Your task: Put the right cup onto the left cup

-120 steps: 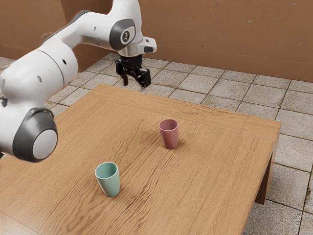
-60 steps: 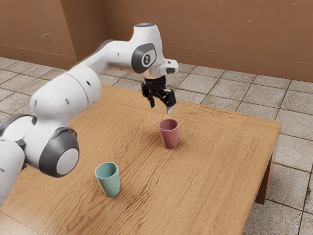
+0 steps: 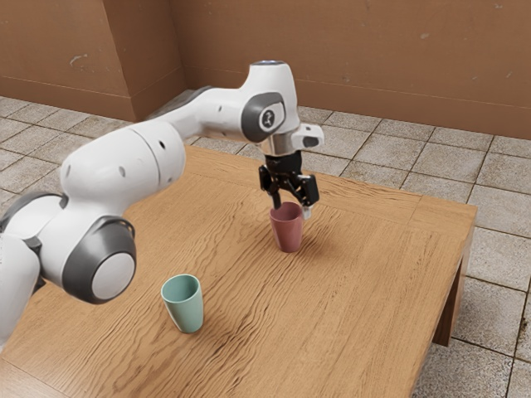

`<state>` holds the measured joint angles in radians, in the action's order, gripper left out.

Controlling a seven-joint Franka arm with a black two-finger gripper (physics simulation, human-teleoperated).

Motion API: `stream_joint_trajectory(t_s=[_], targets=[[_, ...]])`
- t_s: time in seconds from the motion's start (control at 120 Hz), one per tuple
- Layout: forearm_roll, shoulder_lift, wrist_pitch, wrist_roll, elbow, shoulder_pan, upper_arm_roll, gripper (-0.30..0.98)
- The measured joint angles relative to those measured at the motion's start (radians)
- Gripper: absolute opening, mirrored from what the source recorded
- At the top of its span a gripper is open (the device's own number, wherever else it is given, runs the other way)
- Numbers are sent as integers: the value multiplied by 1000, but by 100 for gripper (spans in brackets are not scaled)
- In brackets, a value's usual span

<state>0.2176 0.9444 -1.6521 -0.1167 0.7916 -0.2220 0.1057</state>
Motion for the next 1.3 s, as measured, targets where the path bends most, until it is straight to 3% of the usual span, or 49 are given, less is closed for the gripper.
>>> stream_joint_trajectory(t_s=[0.342, 1.058, 1.3], targets=[[-20, 82, -24, 19, -135, 0, 1, 67], [-23, 134, -59, 40, -125, 0, -4, 64], [-23, 140, -72, 43, -108, 0, -2, 51]])
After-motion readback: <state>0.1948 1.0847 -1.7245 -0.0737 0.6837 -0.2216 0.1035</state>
